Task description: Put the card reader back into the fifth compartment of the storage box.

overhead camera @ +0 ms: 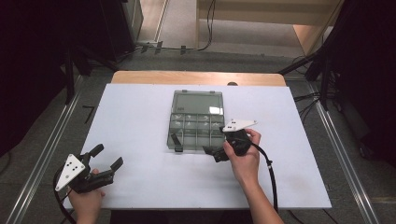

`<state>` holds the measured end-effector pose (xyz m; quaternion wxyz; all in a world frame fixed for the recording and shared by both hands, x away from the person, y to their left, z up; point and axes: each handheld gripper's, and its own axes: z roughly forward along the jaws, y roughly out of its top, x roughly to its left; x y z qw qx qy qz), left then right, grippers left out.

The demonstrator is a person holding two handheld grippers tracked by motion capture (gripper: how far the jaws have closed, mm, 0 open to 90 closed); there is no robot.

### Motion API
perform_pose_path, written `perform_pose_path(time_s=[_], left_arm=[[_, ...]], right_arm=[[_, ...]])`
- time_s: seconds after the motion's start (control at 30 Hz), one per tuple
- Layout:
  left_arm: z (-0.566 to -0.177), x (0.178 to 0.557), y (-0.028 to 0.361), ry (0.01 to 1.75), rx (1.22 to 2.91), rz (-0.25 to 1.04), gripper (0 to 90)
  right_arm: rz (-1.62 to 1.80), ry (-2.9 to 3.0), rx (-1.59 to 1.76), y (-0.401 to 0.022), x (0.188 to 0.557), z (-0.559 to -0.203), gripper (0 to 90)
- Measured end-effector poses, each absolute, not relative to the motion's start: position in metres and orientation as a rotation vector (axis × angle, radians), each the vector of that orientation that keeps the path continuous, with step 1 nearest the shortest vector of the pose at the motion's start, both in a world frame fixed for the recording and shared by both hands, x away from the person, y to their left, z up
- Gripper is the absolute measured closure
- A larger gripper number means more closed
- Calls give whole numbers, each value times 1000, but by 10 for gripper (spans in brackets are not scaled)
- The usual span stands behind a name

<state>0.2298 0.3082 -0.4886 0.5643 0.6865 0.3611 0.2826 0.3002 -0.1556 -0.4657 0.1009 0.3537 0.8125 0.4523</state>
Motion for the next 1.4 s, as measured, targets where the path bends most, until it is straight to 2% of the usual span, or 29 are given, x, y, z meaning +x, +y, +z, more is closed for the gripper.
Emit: perform_pose_path(time_s=[1.4], left_arm=[[-489, 230, 307, 843, 1625, 673, 139]], right_arm=[[1346, 2231, 1183, -247, 262, -484, 0]])
